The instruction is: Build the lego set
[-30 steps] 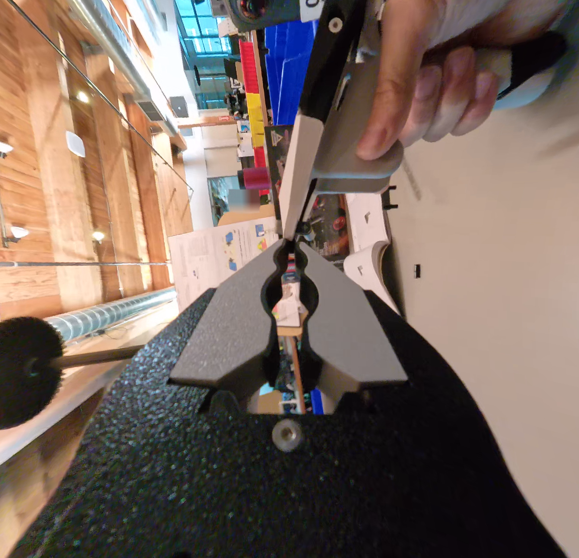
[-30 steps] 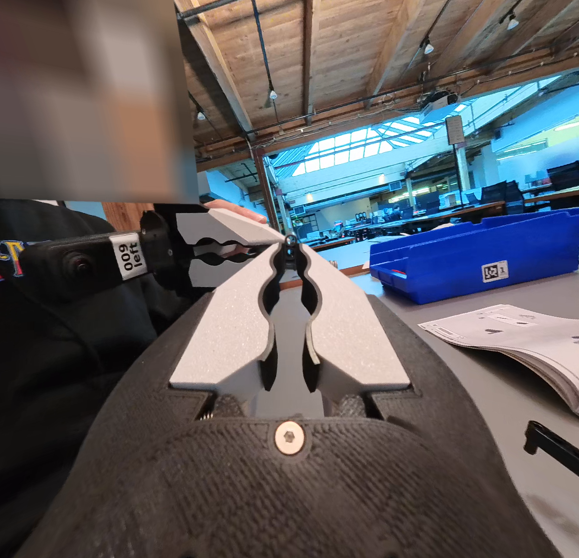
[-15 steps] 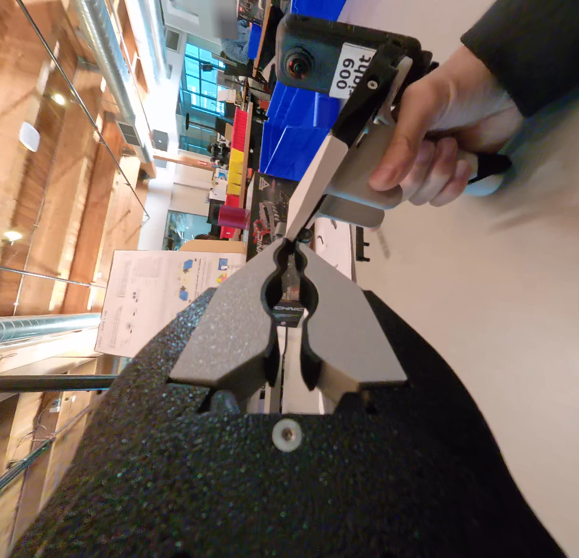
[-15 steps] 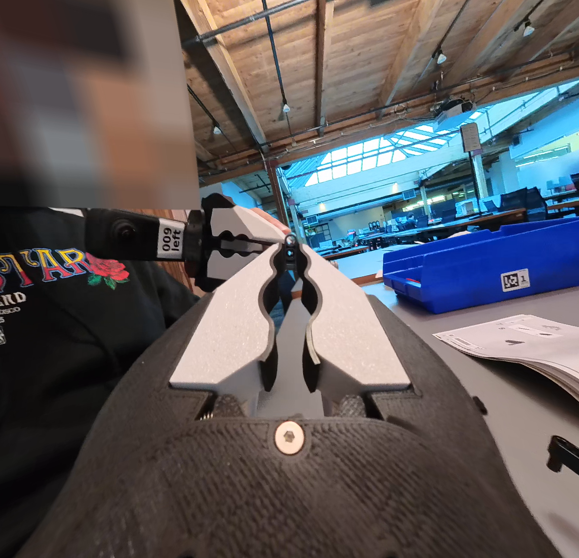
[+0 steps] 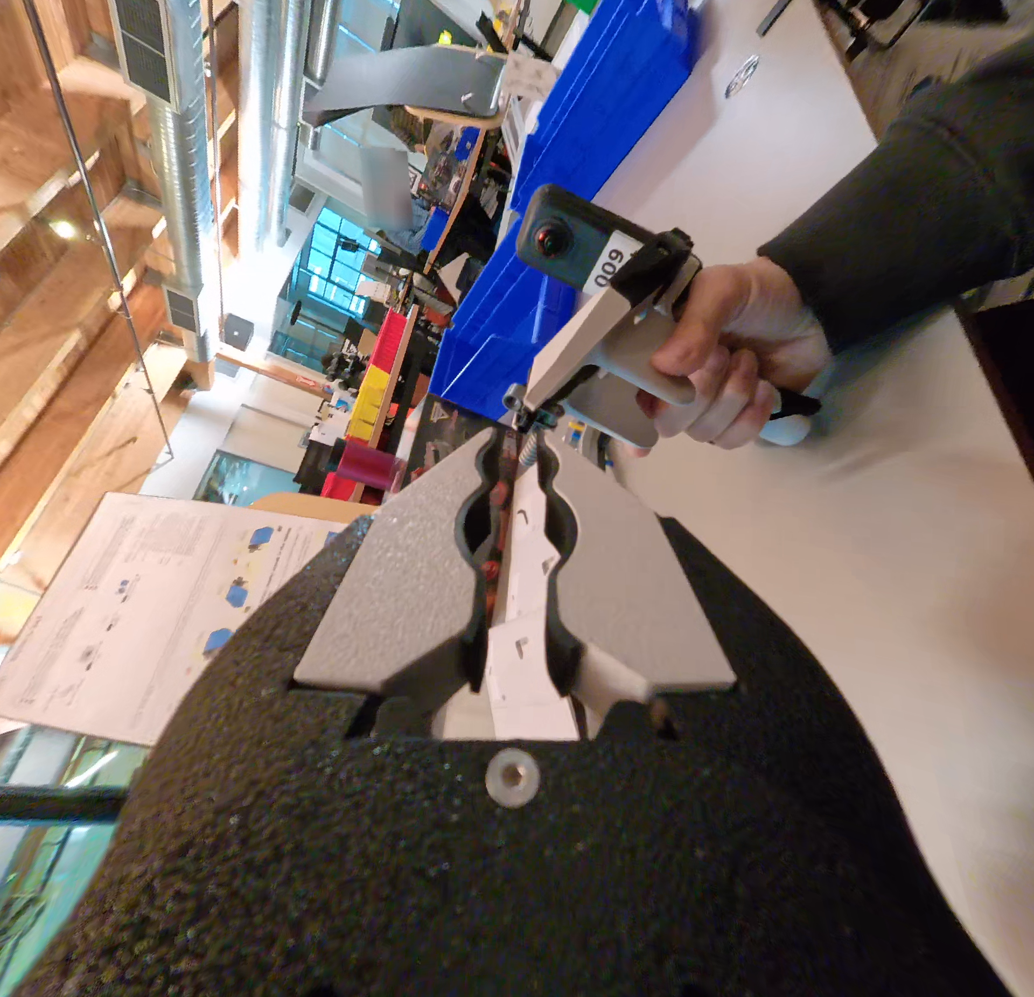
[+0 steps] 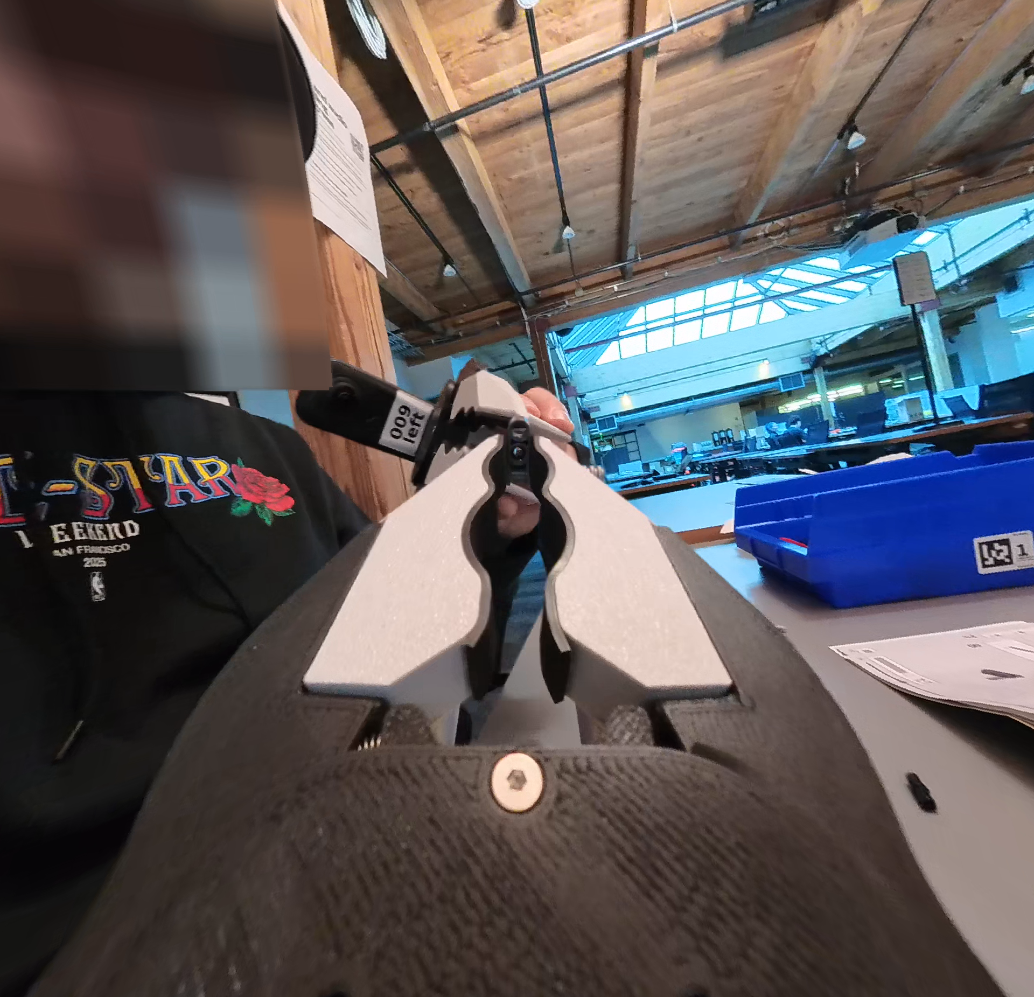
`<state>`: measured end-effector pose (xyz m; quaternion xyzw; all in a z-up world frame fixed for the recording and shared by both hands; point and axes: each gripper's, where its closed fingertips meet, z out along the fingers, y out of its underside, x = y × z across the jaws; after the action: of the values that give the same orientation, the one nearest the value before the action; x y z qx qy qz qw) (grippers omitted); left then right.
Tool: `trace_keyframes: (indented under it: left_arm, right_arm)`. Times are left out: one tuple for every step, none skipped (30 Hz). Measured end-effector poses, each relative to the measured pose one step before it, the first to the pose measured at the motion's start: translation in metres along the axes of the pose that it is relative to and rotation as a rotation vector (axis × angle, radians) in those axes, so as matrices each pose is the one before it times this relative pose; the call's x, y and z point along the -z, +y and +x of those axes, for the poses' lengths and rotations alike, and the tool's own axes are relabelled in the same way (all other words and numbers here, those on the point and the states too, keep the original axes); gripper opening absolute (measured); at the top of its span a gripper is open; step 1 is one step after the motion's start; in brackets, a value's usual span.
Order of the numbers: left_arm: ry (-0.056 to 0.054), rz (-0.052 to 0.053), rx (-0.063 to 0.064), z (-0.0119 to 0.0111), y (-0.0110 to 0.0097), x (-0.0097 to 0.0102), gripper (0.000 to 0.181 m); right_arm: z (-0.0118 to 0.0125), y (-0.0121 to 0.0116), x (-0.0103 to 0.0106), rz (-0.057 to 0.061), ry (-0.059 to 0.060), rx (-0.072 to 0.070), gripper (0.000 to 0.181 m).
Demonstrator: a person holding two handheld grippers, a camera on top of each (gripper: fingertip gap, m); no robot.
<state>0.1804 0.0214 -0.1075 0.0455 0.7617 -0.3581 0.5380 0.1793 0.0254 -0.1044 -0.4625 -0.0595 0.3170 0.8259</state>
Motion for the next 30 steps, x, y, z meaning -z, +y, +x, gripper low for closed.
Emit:
trace_keyframes:
  left_arm:
    - [0.0084,0.0091,0.0079,-0.00017,-0.00022,0.00125,0.01]
    - [0.0059,0.0091,0.0025,-0.00001,-0.00022,0.00105,0.01]
    - [0.0038,0.0057,-0.0041,0.00017,0.00032,0.00084,0.01]
    - [0.0027,0.0021,-0.009,0.00045,0.00072,0.00047,0.009]
    - [0.0095,0.0026,-0.0124,0.00187,0.00022,0.00031,0.007]
    - [0.014,-0.0018,-0.0123,0.00267,0.0005,-0.00008,0.005]
    - [0.0135,-0.0044,-0.0091,0.00265,0.00056,-0.00027,0.005]
    - [0.0034,0.0,-0.0077,0.00128,-0.00025,-0.00029,0.005]
    - [-0.0059,0.0007,-0.0091,-0.00006,-0.00038,-0.00012,0.001]
    - [-0.0029,-0.0001,-0.0081,0.00003,-0.00031,0.00015,0.001]
    - [0.0009,-0.0027,-0.006,0.00023,0.00011,0.00038,0.0]
    - [-0.0006,-0.0041,-0.0104,0.00025,0.0005,0.0003,0.001]
    - [0.0063,-0.0079,-0.0047,0.001,0.00137,0.00009,0.0]
    - [0.0175,-0.0102,0.0055,0.00169,0.00189,0.00025,0.0]
    - [0.0145,0.0001,0.0051,0.00119,0.00087,0.00061,0.0]
    - [0.0057,0.0119,0.0051,0.00055,-0.0003,0.00069,0.0]
    - [0.0103,0.0027,0.0107,0.00103,0.0012,0.00024,0.0]
    - [0.0114,-0.016,0.0039,0.00091,0.00362,-0.00003,0.0]
    - [0.0027,-0.0155,-0.0116,0.0007,0.00275,-0.00021,0.0]
    - [-0.0077,0.0015,-0.0087,-0.00022,-0.00055,-0.00004,0.0]
    - [-0.0078,0.0112,0.0075,-0.00078,-0.00208,-0.00003,0.0]
    - [0.0052,0.0,0.0158,0.00004,-0.00003,-0.00023,0.0]
    - [0.015,-0.0098,0.0142,0.00109,0.00207,-0.00037,0.0]
    - [0.0051,0.0046,0.0132,0.00009,0.00051,-0.00019,0.0]
    - [-0.0038,0.0195,0.0169,-0.00064,-0.00165,-0.00006,0.0]
    - [0.0037,0.0101,0.0164,0.00005,-0.0003,-0.00023,0.0]
    - [0.0082,-0.0009,0.006,0.00065,0.00097,0.00001,0.0]
    - [0.0011,0.0015,-0.0025,0.00028,0.0001,0.00028,0.0]
    - [-0.0063,0.0083,-0.0007,-0.00037,-0.00143,0.00024,0.0]
    - [-0.0061,0.0091,0.0052,-0.00061,-0.00156,-0.00004,0.0]
  right_arm:
    - [0.00006,0.00004,-0.00016,0.0014,-0.0016,-0.0075,0.004]
    - [0.00026,0.00171,-0.00058,-0.0085,0.0003,-0.0006,0.004]
    - [-0.00217,0.00144,-0.00115,-0.0076,-0.0146,-0.0047,0.005]
    - [-0.00024,0.00148,-0.00097,-0.0053,-0.0037,-0.0069,0.005]
    - [0.00171,0.00239,-0.00087,-0.0119,0.0095,0.0005,0.005]
    - [-0.00132,0.00139,-0.00098,-0.0085,-0.0084,-0.0012,0.005]
    - [-0.00142,-0.00051,-0.00055,0.0051,-0.0111,-0.0071,0.005]
    - [0.00186,0.00026,-0.00018,0.0013,0.0108,-0.0016,0.004]
    - [0.00027,0.00144,-0.00016,-0.009,0.0,-0.0021,0.005]
    - [-0.00071,-0.00004,0.00031,-0.001,-0.0059,-0.0061,0.005]
    - [-0.00014,0.00058,-0.00013,-0.004,-0.0005,-0.0009,0.005]
    - [0.00032,0.00056,-0.00036,-0.0019,0.0024,-0.0013,0.005]
    - [0.00068,0.00081,0.00006,-0.0035,0.0012,-0.0081,0.005]
    - [0.00149,0.00217,0.0002,-0.0145,0.008,-0.0028,0.004]
    - [0.0008,0.00208,-0.00009,-0.0146,0.0065,0.002,0.005]
    - [-0.00073,0.00048,-0.00065,-0.0004,-0.007,-0.0076,0.005]
    - [0.00022,0.00077,-0.00071,-0.0008,-0.0026,-0.0115,0.005]
    - [0.00281,0.00297,-0.00066,-0.0158,0.0181,0.0007,0.005]
    - [0.0031,0.00178,0.0001,-0.0121,0.0214,0.0071,0.005]
    - [0.0,0.0,0.00012,-0.0003,-0.0014,-0.0017,0.005]
    - [-0.00194,-0.0017,0.00025,0.0119,-0.0161,-0.013,0.005]
    - [-0.00086,-0.00092,0.00024,0.0063,-0.0062,-0.0054,0.005]
    - [0.00197,0.00186,0.00044,-0.0118,0.0145,0.0032,0.005]
    - [0.00093,0.00096,0.00021,-0.0053,0.0047,-0.0015,0.005]
    - [-0.00144,-0.00156,-0.00002,0.011,-0.0113,-0.0069,0.005]
    - [-0.0007,-0.00066,0.00021,0.0044,-0.0057,-0.0035,0.005]
    - [0.0009,0.00121,0.0001,-0.0088,0.0075,0.005,0.005]
    - [0.00027,0.0007,-0.00016,-0.0046,0.0034,0.0038,0.005]
    - [-0.00129,-0.00066,-0.00008,0.0056,-0.0089,-0.0031,0.005]
    - [-0.00144,-0.00144,0.00014,0.0078,-0.0081,0.0027,0.005]
